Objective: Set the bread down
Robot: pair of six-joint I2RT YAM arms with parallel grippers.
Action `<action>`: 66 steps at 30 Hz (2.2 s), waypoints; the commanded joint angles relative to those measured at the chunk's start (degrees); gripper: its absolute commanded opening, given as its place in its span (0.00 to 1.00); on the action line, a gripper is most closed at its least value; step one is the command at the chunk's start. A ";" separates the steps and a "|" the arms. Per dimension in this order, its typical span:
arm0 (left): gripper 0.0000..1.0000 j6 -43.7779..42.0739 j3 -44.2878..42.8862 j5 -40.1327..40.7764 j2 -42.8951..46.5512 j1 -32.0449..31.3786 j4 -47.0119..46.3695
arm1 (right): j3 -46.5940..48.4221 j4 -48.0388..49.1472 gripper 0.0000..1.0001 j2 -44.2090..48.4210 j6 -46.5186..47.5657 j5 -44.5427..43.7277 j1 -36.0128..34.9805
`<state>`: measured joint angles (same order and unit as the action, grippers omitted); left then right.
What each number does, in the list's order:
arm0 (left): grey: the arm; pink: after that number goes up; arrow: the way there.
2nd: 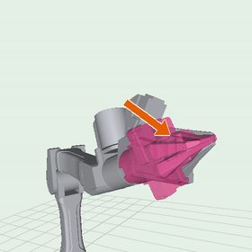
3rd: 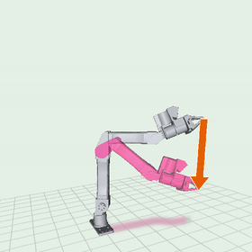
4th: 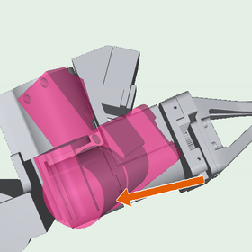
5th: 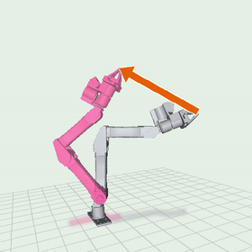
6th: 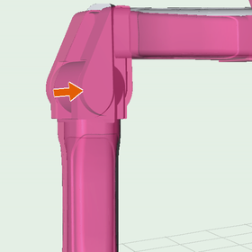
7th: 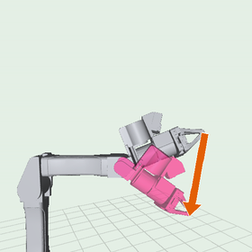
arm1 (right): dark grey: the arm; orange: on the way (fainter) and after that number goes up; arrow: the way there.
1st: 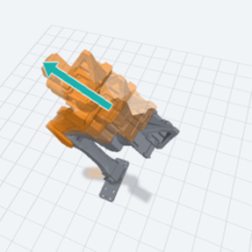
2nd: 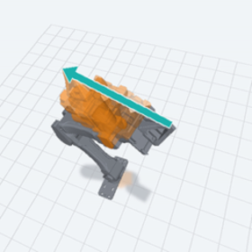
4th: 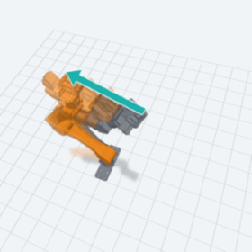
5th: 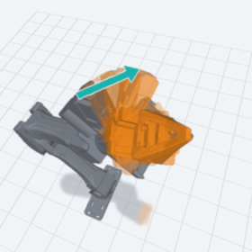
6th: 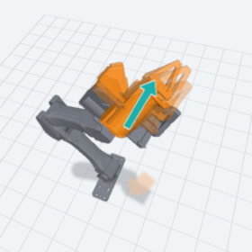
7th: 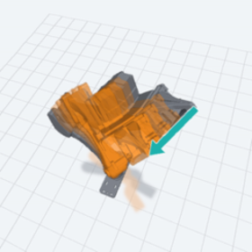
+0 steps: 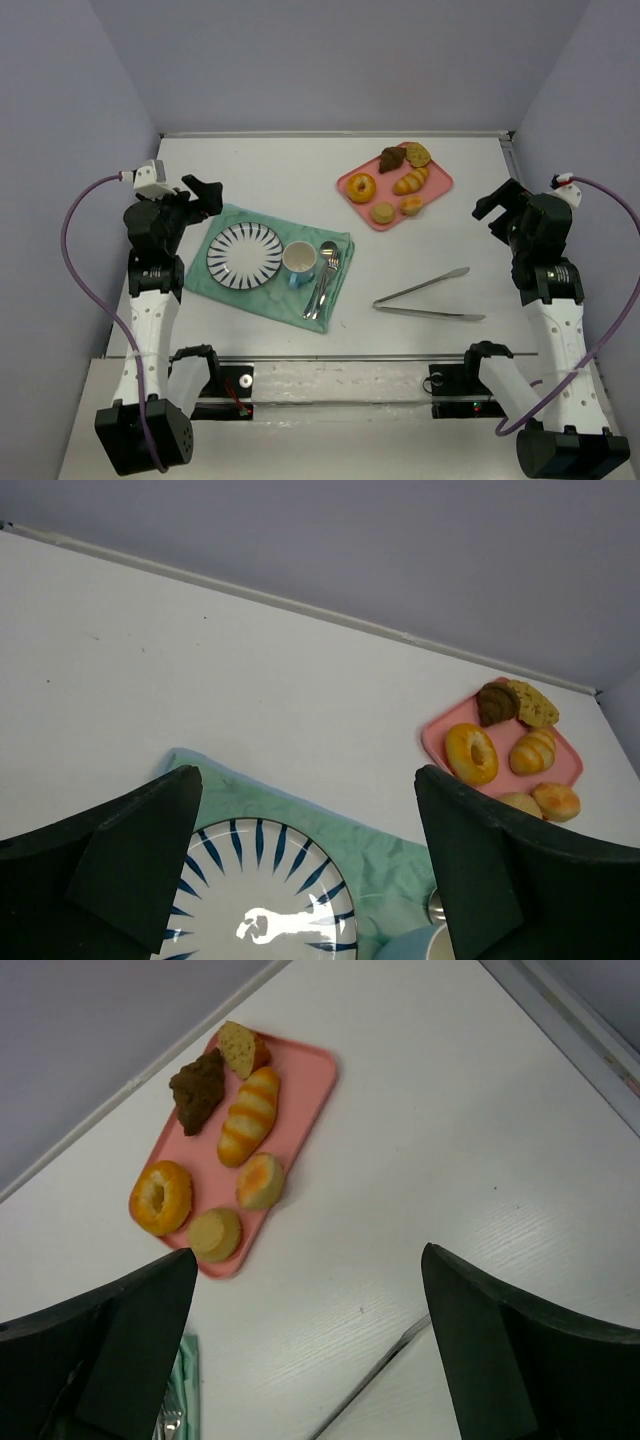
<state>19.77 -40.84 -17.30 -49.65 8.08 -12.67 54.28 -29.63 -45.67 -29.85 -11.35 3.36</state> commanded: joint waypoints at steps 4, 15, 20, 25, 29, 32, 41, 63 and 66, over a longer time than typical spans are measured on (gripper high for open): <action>0.99 -7.63 -4.06 -0.59 -1.59 -8.14 -0.97 | -0.41 -3.58 1.00 0.67 -0.47 1.69 0.16; 0.99 -28.02 -14.00 6.23 -15.36 -51.39 1.68 | 2.94 -9.22 1.00 -0.48 1.28 0.63 0.16; 0.99 -34.79 -16.89 5.43 -25.83 -62.64 4.13 | 3.46 -10.71 1.00 2.16 2.33 2.74 0.16; 0.99 -39.01 -18.40 5.53 -35.16 -69.51 5.55 | 3.02 -11.85 1.00 4.62 3.57 5.99 0.16; 0.99 -38.23 -21.02 3.59 -40.60 -70.39 6.33 | 2.41 -11.77 1.00 5.59 4.44 8.10 0.16; 0.99 -37.44 -23.40 4.81 -43.42 -70.92 7.65 | 1.36 -11.86 1.00 5.59 4.80 9.33 0.16; 0.99 -39.37 -27.71 2.54 -51.60 -72.06 11.26 | -0.05 -11.51 1.00 5.94 5.85 10.92 0.16; 0.99 -41.04 -34.39 -0.98 -62.50 -72.06 17.50 | -2.07 -9.75 1.00 10.16 7.08 16.10 0.16; 0.99 -41.30 -35.88 -1.15 -64.60 -72.15 18.20 | -2.16 -9.75 1.00 10.43 7.17 16.10 0.16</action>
<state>-20.56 -72.86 -17.58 -112.79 -63.70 4.05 52.31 -41.60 -35.97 -23.88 3.70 3.36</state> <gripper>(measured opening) 0.990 0.995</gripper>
